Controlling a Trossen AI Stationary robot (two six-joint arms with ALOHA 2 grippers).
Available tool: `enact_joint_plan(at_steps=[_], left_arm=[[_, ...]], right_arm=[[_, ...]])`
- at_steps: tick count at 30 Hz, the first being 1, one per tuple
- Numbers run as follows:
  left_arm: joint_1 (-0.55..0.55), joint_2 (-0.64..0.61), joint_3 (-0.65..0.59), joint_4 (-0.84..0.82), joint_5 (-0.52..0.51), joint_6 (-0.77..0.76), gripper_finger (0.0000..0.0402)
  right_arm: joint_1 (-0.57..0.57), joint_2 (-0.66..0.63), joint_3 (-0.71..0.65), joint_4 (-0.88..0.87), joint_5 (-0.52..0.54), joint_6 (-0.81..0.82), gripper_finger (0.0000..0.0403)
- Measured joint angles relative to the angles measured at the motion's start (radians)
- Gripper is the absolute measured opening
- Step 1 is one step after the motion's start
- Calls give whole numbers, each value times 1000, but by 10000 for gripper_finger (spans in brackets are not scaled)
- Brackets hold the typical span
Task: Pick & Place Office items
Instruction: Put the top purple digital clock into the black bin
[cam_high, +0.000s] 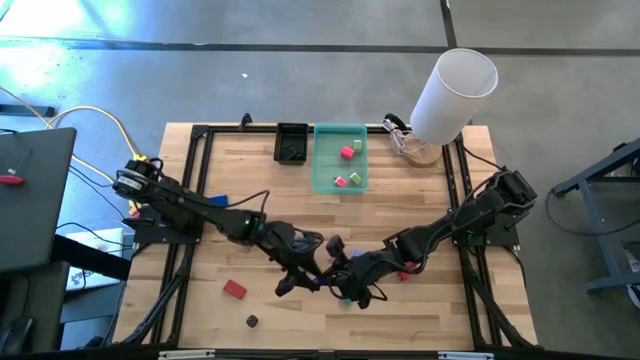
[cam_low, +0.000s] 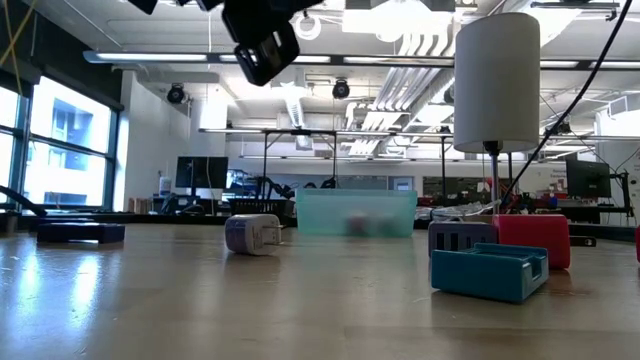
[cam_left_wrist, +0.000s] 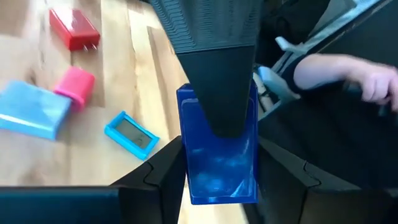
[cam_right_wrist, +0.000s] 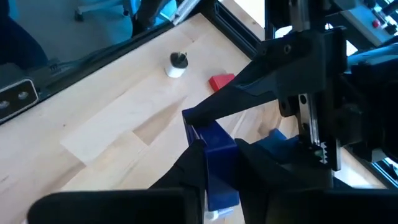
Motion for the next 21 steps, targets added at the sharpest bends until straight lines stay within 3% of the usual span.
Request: enact_joint_plan(at_steps=[10,21], left_arm=[[51,-1,0,5,3,68,167],[30,0,0,6,30,72,169]], right_arm=[[44,-1,0,-60,161,46,47],[36,0,-1,-53,144,44,47]])
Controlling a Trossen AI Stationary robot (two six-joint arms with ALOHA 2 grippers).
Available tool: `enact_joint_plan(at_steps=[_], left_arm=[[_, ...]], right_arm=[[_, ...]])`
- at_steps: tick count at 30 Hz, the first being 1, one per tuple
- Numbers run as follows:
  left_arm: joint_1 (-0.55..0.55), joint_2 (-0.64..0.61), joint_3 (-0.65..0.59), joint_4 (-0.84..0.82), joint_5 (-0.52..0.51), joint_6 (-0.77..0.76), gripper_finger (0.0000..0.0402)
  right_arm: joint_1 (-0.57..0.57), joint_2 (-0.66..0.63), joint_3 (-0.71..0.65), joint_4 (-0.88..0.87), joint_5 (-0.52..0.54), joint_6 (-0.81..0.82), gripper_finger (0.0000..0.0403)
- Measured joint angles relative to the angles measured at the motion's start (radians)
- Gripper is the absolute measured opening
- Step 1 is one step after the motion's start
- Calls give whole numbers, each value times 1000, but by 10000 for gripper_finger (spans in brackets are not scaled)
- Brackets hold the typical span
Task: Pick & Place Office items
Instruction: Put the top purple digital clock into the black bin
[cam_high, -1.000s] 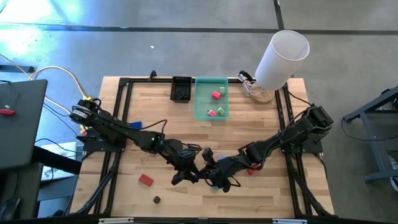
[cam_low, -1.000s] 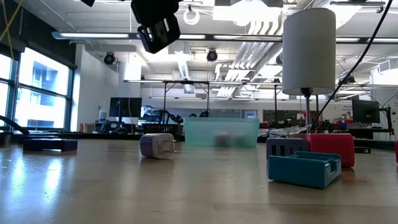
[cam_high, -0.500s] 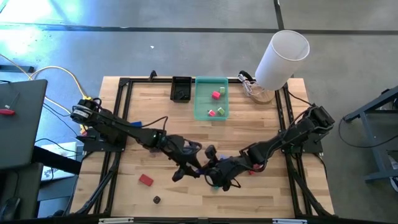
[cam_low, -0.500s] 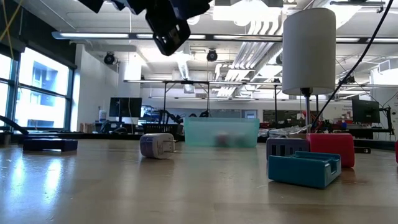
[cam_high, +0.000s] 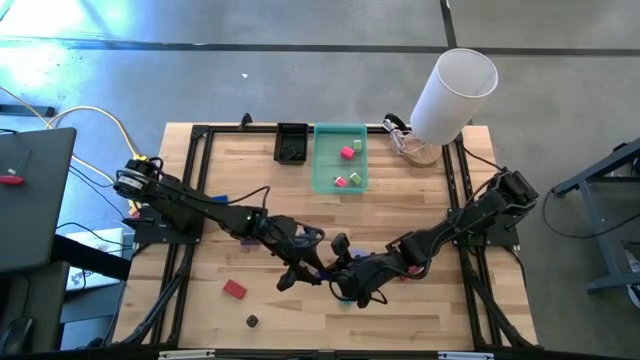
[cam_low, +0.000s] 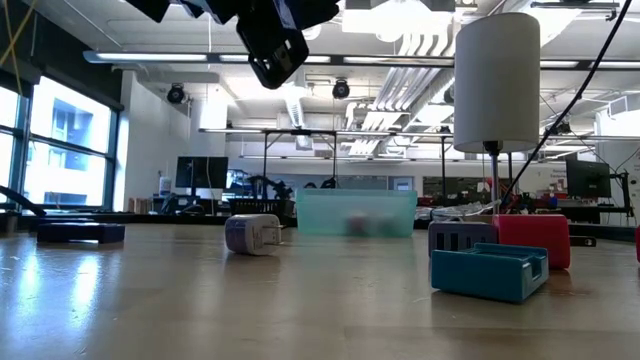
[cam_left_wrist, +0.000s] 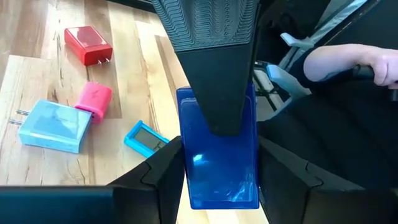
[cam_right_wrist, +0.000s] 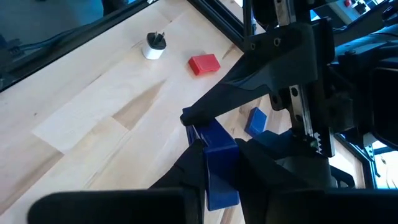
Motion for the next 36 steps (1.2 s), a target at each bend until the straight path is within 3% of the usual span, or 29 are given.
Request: enact_joint_plan(at_steps=[3,7,11,14,17,23,25,30,36], left_arm=[[0,0,0,6,-1,31,187],[0,-6,6,26,-14,35,241],[-2,-2,4,14,-19,31,291],[8,-6,4,5,-41,112,305],[-4,-21,4,-19,-185,192,308],[-114,-50,3,-127,-778,347,308],[-153,-50,3,-121,-886,376,308],[-237,-50,3,-118,-987,477,308],[-281,-50,2,-117,-1001,481,308]], right_arm=[[0,0,-2,-9,-12,10,47],[0,14,-10,-50,-67,10,47],[-7,2,-4,-39,-48,26,47],[-5,5,-6,-56,-18,45,47],[12,-5,-5,-78,29,83,47],[43,-9,-4,-133,195,178,47],[54,-20,-4,-154,275,214,47],[82,-79,-4,-200,519,336,47],[101,-174,-2,-244,562,483,47]])
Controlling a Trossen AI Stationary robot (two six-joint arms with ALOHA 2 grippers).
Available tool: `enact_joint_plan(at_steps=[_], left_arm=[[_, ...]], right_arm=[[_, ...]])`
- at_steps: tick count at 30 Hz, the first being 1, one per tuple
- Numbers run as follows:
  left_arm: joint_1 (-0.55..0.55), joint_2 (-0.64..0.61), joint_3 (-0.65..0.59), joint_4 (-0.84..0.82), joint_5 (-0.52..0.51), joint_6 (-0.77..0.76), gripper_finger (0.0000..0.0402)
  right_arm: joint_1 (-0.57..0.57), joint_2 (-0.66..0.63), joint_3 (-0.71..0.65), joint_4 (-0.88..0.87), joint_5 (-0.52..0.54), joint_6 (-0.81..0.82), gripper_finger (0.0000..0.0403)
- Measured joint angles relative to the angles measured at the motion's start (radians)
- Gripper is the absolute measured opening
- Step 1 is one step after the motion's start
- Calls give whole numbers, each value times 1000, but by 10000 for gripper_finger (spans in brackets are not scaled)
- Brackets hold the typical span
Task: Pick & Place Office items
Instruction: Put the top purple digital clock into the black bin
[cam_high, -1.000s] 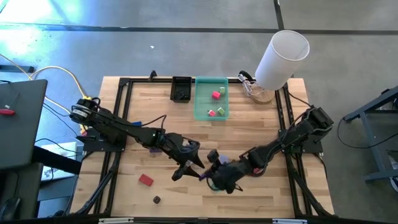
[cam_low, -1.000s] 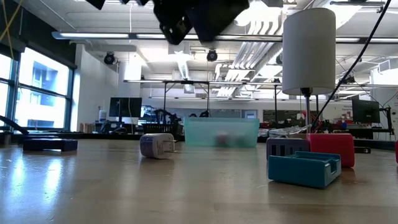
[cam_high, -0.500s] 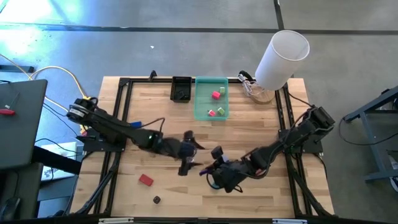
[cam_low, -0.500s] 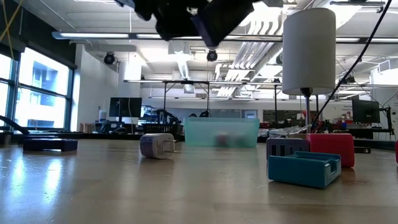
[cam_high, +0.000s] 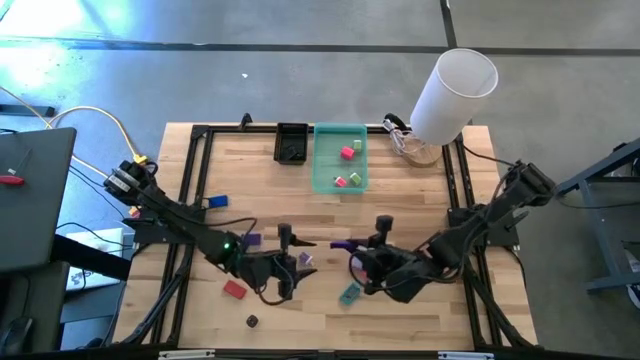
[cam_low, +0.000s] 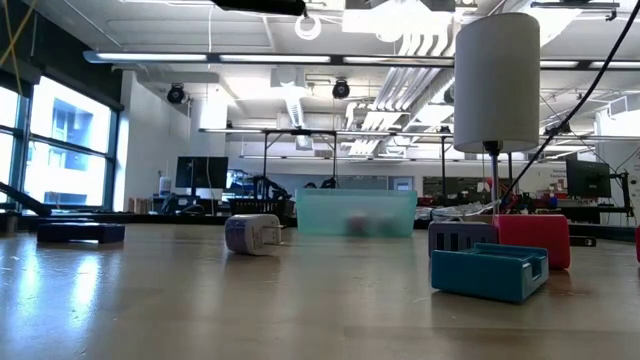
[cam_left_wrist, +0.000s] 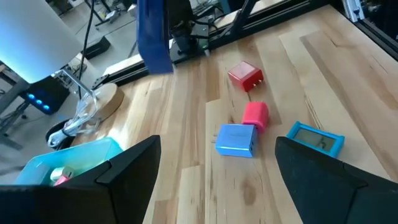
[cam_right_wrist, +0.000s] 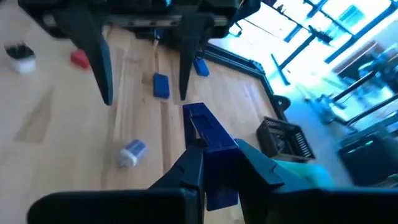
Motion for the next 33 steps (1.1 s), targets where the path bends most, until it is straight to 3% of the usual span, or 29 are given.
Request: enact_joint_plan(at_steps=[8,18,27,33], left_arm=[[-2,0,0,1,10,-45,308],[-2,1,0,15,13,-131,308],[-2,5,0,100,50,-148,308],[14,11,-1,191,56,-200,308]], right_arm=[[-25,-13,-4,13,-64,95,47],[-24,-58,-268,607,-169,-177,47],[-37,-95,-475,973,-254,-265,47],[-57,-68,-511,1129,-381,-279,47]])
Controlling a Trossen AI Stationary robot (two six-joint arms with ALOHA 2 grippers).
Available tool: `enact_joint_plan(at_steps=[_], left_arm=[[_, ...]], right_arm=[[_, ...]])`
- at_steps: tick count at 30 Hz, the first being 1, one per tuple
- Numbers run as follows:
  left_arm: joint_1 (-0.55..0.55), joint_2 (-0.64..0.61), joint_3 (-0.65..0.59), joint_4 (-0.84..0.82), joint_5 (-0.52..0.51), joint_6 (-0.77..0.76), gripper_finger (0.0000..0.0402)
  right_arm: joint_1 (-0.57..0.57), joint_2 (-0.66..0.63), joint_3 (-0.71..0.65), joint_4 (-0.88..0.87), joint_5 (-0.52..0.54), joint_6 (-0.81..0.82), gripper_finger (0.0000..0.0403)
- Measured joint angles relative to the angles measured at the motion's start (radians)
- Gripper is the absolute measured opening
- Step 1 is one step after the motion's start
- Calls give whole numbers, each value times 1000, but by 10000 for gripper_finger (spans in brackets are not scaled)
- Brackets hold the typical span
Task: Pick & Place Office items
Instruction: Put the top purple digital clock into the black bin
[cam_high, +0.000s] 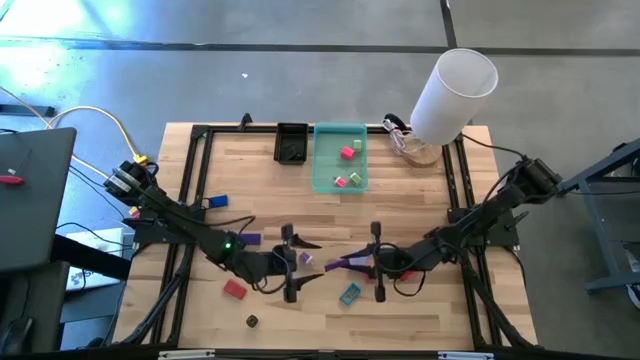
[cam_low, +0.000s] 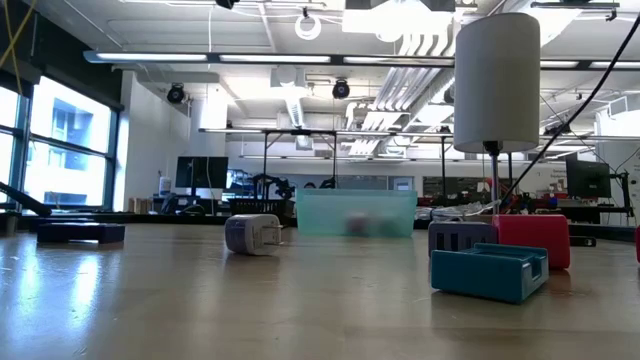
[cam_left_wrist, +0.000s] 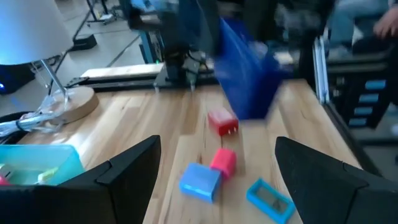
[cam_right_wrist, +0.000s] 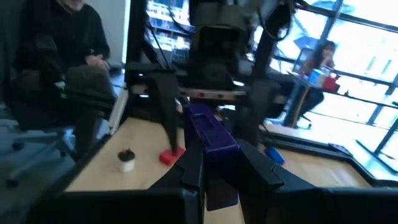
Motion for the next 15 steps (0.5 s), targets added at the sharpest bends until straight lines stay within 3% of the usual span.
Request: enact_joint_plan(at_steps=[15], left_arm=[[5,54,0,207,36,116,304]], right_arm=[[-15,19,-1,25,-18,-24,47]])
